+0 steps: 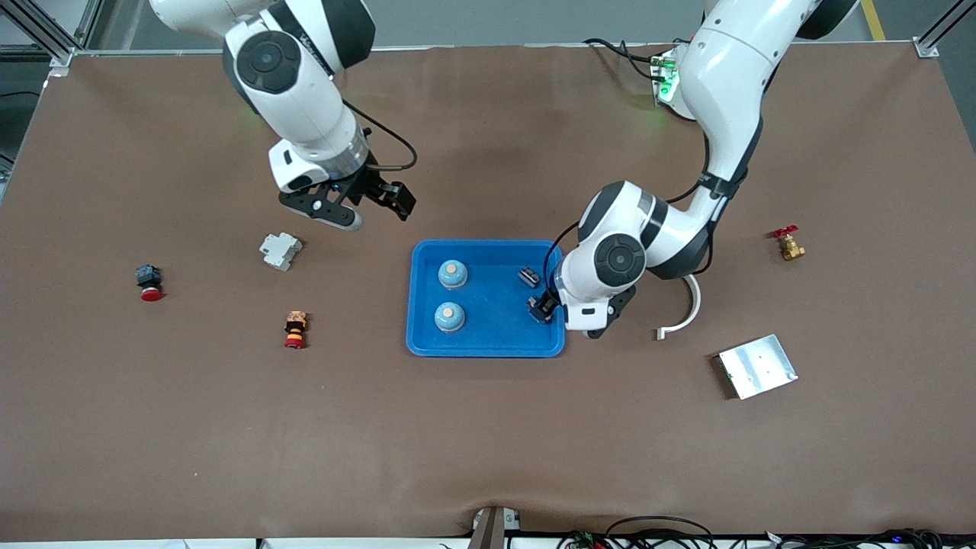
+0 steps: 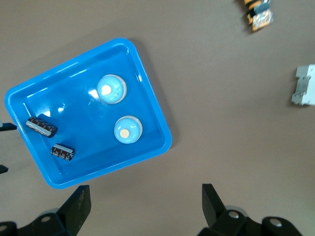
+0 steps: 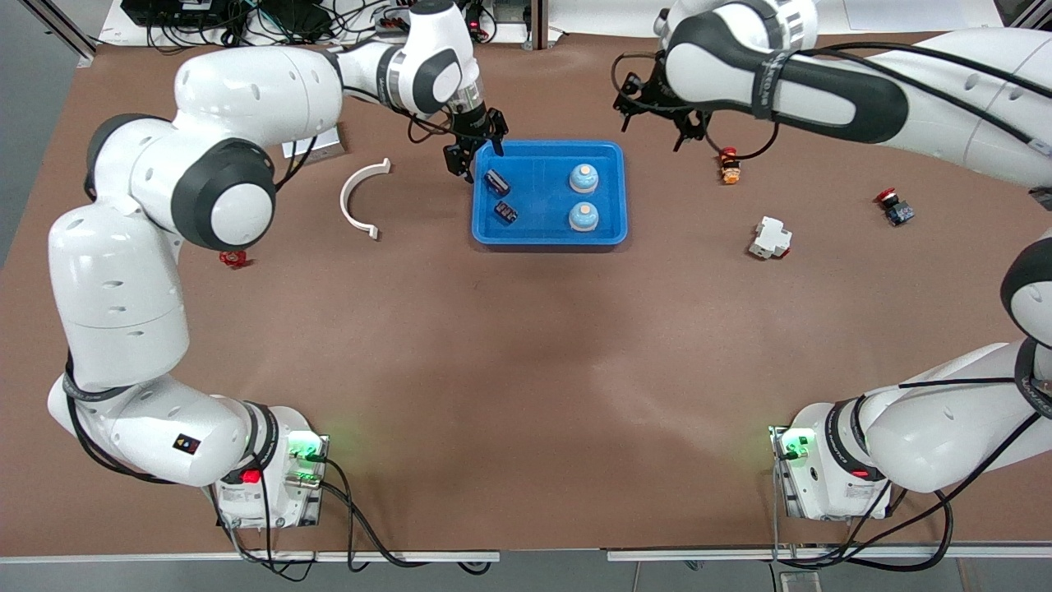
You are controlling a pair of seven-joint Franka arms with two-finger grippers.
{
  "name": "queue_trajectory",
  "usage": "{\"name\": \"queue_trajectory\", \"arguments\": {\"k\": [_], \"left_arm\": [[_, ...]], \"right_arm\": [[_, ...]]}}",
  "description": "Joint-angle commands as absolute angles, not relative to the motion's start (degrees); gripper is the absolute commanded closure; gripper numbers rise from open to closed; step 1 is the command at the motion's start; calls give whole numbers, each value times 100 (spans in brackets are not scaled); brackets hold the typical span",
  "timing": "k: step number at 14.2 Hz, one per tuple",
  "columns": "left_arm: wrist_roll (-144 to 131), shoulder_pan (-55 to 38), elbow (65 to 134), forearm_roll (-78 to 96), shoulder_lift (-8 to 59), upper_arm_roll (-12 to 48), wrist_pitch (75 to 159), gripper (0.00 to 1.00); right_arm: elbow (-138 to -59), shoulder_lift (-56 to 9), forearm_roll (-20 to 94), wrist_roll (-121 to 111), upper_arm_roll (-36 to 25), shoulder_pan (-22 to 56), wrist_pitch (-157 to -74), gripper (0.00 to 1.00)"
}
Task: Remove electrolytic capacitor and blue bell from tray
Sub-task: 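Lower the left gripper to a capacitor while the right gripper lowers to a bell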
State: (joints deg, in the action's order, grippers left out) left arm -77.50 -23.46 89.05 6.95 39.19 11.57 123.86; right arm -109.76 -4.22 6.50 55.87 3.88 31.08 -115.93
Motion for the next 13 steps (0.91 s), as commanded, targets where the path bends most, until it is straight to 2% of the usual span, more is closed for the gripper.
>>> {"name": "queue_trajectory", "arguments": {"k": [1, 8, 13], "left_arm": [[-7901, -2452, 8780, 536, 4130, 1090, 12612, 0], [-7910, -2479, 8780, 536, 4412, 1090, 12981, 0], [-8076, -2566, 8491, 536, 4640, 1090, 13175, 0]], "right_arm": [[-10995, -675, 624, 6090, 334, 3383, -11812, 0], [-10986, -1362, 193, 6117, 325, 3410, -12392, 0], [-10995, -1888, 220, 6784, 325, 3630, -13366, 0]]}}
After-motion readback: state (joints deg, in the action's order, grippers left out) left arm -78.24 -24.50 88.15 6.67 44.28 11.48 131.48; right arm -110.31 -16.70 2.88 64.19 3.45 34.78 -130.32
